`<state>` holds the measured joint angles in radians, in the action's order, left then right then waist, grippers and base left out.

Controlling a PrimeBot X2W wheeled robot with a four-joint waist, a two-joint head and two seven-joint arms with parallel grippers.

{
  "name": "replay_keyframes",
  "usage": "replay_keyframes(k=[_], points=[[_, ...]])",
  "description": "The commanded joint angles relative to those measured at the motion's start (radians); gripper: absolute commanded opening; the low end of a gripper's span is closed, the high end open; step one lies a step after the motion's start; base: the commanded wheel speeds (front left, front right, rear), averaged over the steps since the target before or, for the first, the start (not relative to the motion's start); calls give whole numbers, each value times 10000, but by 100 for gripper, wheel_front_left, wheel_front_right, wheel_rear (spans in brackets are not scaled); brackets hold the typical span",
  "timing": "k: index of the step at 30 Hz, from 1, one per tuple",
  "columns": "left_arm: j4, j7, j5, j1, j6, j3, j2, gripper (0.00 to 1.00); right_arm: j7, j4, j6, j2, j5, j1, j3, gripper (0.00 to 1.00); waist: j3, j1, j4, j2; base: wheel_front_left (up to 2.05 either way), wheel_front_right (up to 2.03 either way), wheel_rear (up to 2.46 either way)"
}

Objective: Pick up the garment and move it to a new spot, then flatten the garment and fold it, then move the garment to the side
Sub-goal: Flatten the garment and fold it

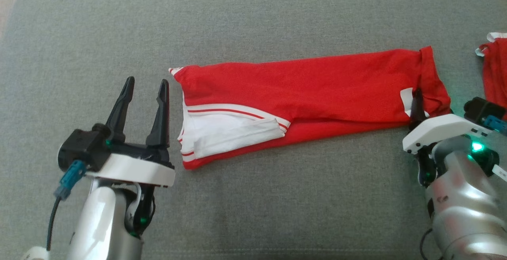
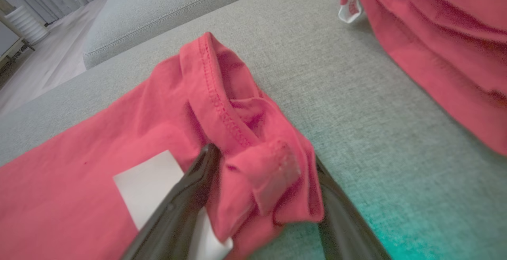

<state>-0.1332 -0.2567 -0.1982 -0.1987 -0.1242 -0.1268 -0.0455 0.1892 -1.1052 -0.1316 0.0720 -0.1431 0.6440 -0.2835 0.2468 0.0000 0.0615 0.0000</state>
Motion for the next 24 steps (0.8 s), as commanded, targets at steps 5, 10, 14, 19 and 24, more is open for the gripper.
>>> replay_keyframes(k=[5, 10, 14, 19, 24], points=[[287, -51, -25, -391, -43, 289, -48, 100, 177, -635, 9, -214, -142, 226, 341, 0, -83, 0, -43, 0, 0, 0, 0], [271, -51, -22, -293, -46, 375, -48, 100, 391, -615, 9, 122, 140, 323, -176, 0, -224, 0, -86, 0, 0, 0, 0], [272, -51, -60, -200, -48, 420, -48, 100, 588, -362, 9, 718, 678, 331, -1113, 0, -400, 0, -125, 0, 0, 0, 0], [286, -51, -163, -92, -50, 456, -47, 100, 687, 341, 9, 533, 1553, 336, -1868, 0, -666, 0, -208, 0, 0, 0, 0], [247, -51, -247, 63, -31, 419, -47, 100, 710, 1011, 9, -103, 1839, 389, -1591, 0, -973, 0, -267, 0, 0, 0, 0]])
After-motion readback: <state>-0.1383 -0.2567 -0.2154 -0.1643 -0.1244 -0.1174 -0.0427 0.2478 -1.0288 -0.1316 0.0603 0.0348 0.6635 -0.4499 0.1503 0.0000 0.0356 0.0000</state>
